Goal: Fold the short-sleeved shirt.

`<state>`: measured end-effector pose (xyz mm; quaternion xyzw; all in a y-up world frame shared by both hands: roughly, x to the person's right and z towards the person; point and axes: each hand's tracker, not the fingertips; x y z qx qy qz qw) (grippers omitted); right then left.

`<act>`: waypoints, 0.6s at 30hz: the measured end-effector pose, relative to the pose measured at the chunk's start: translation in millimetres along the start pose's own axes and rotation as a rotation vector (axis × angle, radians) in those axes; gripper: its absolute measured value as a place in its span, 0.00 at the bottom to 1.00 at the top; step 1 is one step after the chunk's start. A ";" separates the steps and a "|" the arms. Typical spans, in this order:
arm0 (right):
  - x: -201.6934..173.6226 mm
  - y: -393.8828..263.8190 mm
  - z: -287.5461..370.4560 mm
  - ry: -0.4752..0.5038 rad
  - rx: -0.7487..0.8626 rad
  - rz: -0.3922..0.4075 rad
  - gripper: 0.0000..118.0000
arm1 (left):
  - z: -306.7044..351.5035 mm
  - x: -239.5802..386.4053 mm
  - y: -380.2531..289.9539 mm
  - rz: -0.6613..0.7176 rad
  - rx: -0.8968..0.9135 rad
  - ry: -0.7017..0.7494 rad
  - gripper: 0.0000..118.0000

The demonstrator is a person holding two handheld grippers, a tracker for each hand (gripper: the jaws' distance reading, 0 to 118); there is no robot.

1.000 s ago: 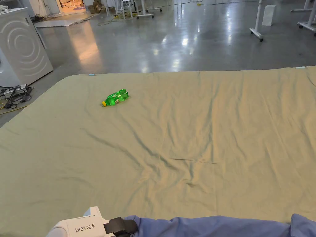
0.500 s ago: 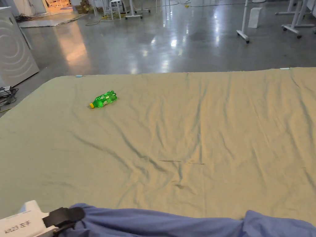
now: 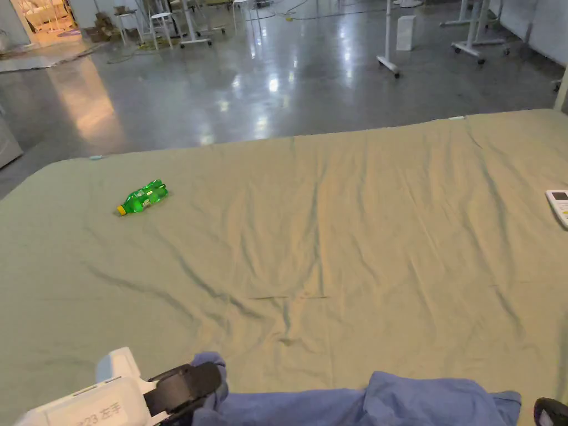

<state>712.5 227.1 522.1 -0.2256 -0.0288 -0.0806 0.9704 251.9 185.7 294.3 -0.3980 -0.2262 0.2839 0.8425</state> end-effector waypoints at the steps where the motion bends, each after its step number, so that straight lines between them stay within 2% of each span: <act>1: 1.5 -0.4 3.2 -0.009 0.003 -0.003 0.00 | -21.4 11.2 -8.9 -0.039 -0.042 0.008 0.09; 4: 11.0 -5.2 13.6 -0.044 0.016 -0.034 0.00 | -76.2 42.7 -37.6 -0.118 -0.130 0.070 0.09; 7: 21.0 -13.8 25.5 -0.083 0.022 -0.052 0.00 | -108.9 45.4 -53.6 -0.074 -0.181 0.065 0.09; 10: 28.3 -21.6 33.5 -0.117 0.010 -0.065 0.00 | -123.7 55.0 -67.0 -0.092 -0.179 0.097 0.11; 11: 31.8 -24.4 34.3 -0.126 0.003 -0.074 0.00 | -126.3 54.8 -67.0 -0.099 -0.177 0.100 0.18; 12: 34.5 -26.4 34.5 -0.131 -0.004 -0.083 0.00 | -123.9 58.6 -64.2 -0.097 -0.178 0.076 0.35; 13: 37.3 -29.6 33.7 -0.134 -0.007 -0.096 0.00 | -117.6 60.6 -60.2 -0.078 -0.172 0.018 0.48; 14: 39.1 -31.0 33.7 -0.134 -0.010 -0.109 0.00 | -110.2 62.3 -56.6 -0.065 -0.153 -0.029 0.53; 15: 40.1 -31.7 33.7 -0.129 -0.007 -0.120 0.00 | -99.8 64.2 -52.2 -0.067 -0.123 -0.068 0.53; 18: 38.8 -31.8 32.1 -0.115 -0.006 -0.136 0.00 | -58.8 66.8 -43.3 -0.105 0.003 -0.016 0.55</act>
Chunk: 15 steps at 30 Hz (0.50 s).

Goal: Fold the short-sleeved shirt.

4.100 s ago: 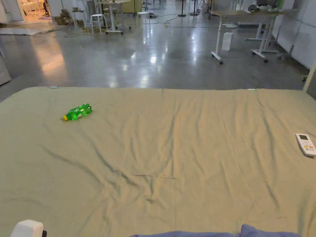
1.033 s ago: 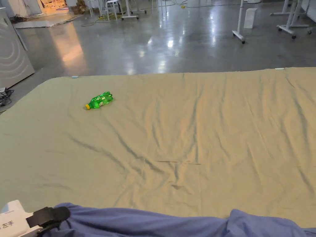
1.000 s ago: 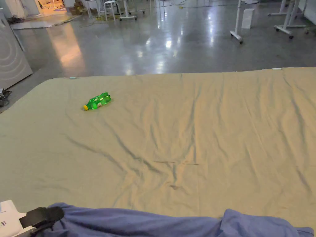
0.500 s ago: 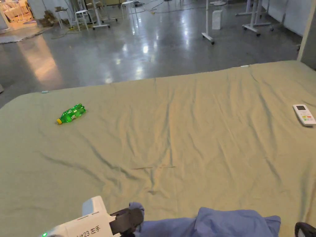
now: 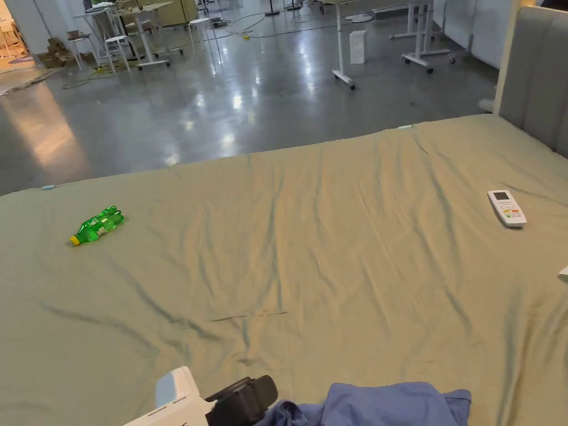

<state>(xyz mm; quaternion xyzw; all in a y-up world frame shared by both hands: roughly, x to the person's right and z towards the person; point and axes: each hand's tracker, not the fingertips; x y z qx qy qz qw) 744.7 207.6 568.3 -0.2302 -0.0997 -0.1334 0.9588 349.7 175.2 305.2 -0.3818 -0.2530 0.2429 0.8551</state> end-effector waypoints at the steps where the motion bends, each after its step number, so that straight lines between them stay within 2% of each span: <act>1: -1.1 0.0 -0.7 0.003 -0.001 0.003 0.00 | 7.3 -2.9 1.7 0.004 0.031 0.011 0.59; 2: -3.2 -0.2 -1.8 0.006 -0.002 0.008 0.00 | 16.1 -6.8 4.7 0.039 0.059 0.028 0.64; 3: -5.5 -0.2 -2.7 0.010 -0.005 0.014 0.00 | 20.8 -12.5 3.7 0.085 0.074 0.044 0.63; 4: -7.2 -0.3 -3.2 0.016 -0.008 0.018 0.00 | 21.6 -17.5 1.8 0.120 0.070 0.045 0.58; 5: -8.6 -0.3 -3.6 0.024 -0.011 0.023 0.00 | 19.3 -22.9 -2.2 0.157 0.029 0.015 0.40; 6: -10.6 -0.5 -3.5 0.027 -0.013 0.028 0.00 | 13.9 -33.6 -5.4 0.182 -0.012 -0.013 0.06; 7: -12.2 -0.9 -3.3 0.028 -0.015 0.034 0.00 | 7.3 -33.9 -14.6 0.188 -0.025 -0.001 0.03; 9: -14.1 -1.3 -1.7 0.031 -0.018 0.041 0.00 | -11.4 -34.1 -32.5 0.175 -0.091 0.047 0.03; 12: -15.5 -2.0 1.9 0.025 -0.021 0.048 0.00 | -52.0 -39.8 -62.8 0.216 -0.264 -0.075 0.03; 14: -15.7 -2.2 2.2 0.018 -0.026 0.057 0.00 | -77.2 -40.4 -84.3 0.185 -0.341 0.018 0.03; 15: -15.8 -2.2 2.7 0.010 -0.029 0.064 0.00 | -79.5 -41.4 -90.1 0.147 -0.265 0.044 0.01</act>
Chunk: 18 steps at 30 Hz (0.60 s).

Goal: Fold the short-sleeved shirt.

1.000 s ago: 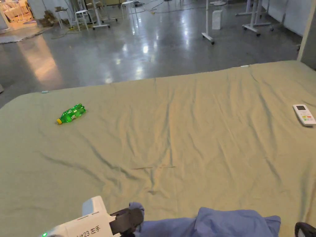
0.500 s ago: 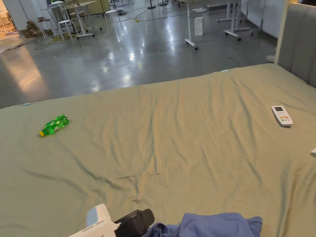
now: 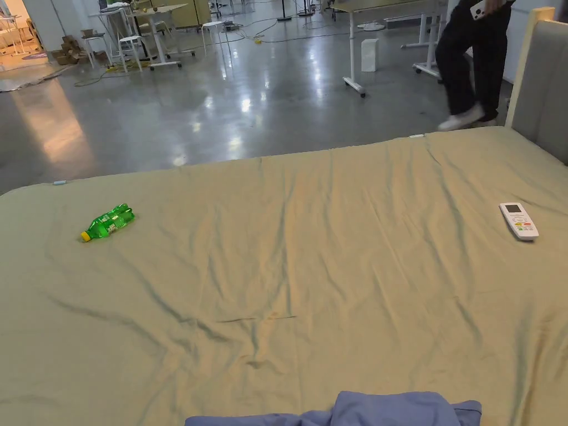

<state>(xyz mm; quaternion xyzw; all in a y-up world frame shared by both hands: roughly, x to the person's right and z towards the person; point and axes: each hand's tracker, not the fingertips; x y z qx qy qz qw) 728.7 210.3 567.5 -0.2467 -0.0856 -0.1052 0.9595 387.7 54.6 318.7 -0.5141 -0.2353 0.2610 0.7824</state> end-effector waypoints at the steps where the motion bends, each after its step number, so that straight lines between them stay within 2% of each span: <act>1: -0.3 0.4 0.8 -0.006 -0.001 0.007 0.00 | 5.6 1.6 2.7 0.011 0.033 -0.043 0.01; 3: -1.0 1.8 4.7 -0.016 0.008 0.019 0.00 | 22.4 8.9 12.0 0.028 -0.004 -0.041 0.02; 4: -0.4 2.9 4.7 -0.012 0.013 0.012 0.00 | 32.4 10.8 16.5 0.013 0.004 -0.053 0.08; 5: 0.5 3.7 4.1 -0.004 0.013 0.002 0.00 | 43.6 11.3 21.1 -0.007 0.025 -0.072 0.19; 7: 0.0 4.9 0.9 0.002 0.006 -0.012 0.00 | 88.0 5.7 32.7 -0.030 0.150 -0.151 0.62; 9: -1.6 5.4 -0.7 0.004 0.008 -0.007 0.00 | 122.7 -9.4 45.6 -0.007 0.238 -0.195 0.84; 11: -4.2 5.0 -2.7 0.015 0.006 0.000 0.00 | 149.5 -37.5 55.4 0.058 0.311 -0.156 0.85; 14: -9.3 3.6 -6.2 0.032 -0.006 0.009 0.00 | 162.2 -83.3 64.1 0.201 0.343 -0.003 0.83; 16: -12.6 2.4 -7.7 0.035 -0.012 0.012 0.00 | 153.6 -109.0 62.7 0.293 0.314 -0.063 0.77; 18: -17.3 2.8 -5.5 0.040 -0.011 0.026 0.00 | 135.9 -125.0 56.3 0.382 0.255 -0.176 0.77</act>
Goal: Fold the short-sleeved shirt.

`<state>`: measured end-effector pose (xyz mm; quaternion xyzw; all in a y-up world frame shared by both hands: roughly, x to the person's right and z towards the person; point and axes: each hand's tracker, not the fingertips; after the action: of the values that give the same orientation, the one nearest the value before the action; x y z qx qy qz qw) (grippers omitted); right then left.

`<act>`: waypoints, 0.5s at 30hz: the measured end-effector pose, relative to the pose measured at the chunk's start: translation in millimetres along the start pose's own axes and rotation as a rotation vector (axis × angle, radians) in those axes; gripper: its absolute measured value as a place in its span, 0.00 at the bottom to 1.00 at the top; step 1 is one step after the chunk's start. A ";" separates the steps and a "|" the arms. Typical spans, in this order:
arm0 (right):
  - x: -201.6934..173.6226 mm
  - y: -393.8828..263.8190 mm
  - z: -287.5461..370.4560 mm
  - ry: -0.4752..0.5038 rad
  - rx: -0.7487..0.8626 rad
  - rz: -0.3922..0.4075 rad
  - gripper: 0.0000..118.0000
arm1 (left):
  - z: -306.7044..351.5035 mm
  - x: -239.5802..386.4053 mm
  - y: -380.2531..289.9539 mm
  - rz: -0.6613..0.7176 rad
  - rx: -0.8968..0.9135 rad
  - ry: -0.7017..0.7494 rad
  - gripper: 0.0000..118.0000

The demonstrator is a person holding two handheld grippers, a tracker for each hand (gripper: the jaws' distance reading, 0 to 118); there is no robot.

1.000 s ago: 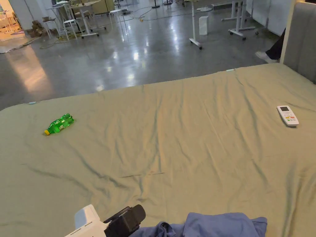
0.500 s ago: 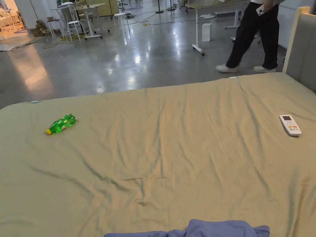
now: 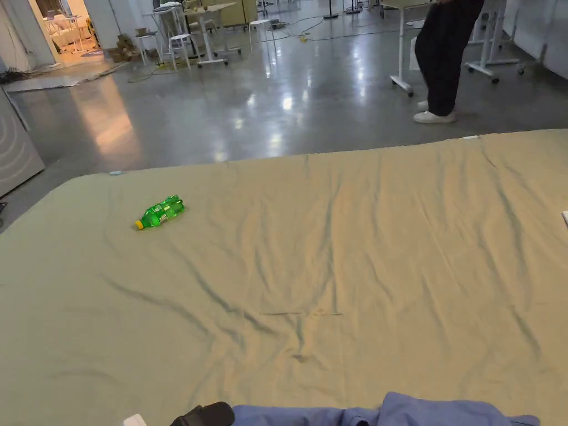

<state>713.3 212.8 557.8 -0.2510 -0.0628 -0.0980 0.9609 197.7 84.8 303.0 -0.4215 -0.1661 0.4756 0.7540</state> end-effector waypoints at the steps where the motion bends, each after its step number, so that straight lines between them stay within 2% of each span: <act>1: -1.7 1.1 0.6 0.010 -0.004 0.009 0.00 | -8.8 19.2 -19.6 0.032 -0.028 -0.021 0.75; 2: -3.3 2.2 1.5 0.013 -0.005 0.019 0.00 | -17.0 17.8 -25.8 0.035 -0.044 -0.025 0.66; 4: -6.6 4.6 4.4 0.010 -0.003 0.053 0.00 | -26.5 17.1 -38.7 0.045 -0.046 -0.050 0.16; 5: -7.3 5.4 5.6 0.007 -0.003 0.065 0.00 | -25.5 17.1 -38.0 0.042 -0.056 -0.044 0.10; 7: -8.1 6.3 7.4 -0.006 0.000 0.072 0.00 | -30.7 21.9 -46.4 0.008 -0.060 -0.031 0.10; 10: -4.4 5.8 7.7 -0.007 -0.003 0.050 0.00 | -26.9 13.4 -28.1 0.060 -0.038 -0.044 0.10; 13: -2.5 6.3 6.8 -0.007 -0.006 0.039 0.00 | -5.5 27.1 -19.7 -0.018 0.003 -0.030 0.09; 15: -1.5 6.2 4.2 -0.005 -0.008 0.038 0.00 | 12.1 30.6 -12.9 -0.017 0.019 -0.045 0.09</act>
<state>712.9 220.4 558.3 -0.2565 -0.0601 -0.0796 0.9614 212.3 114.3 315.8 -0.4020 -0.1821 0.4800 0.7582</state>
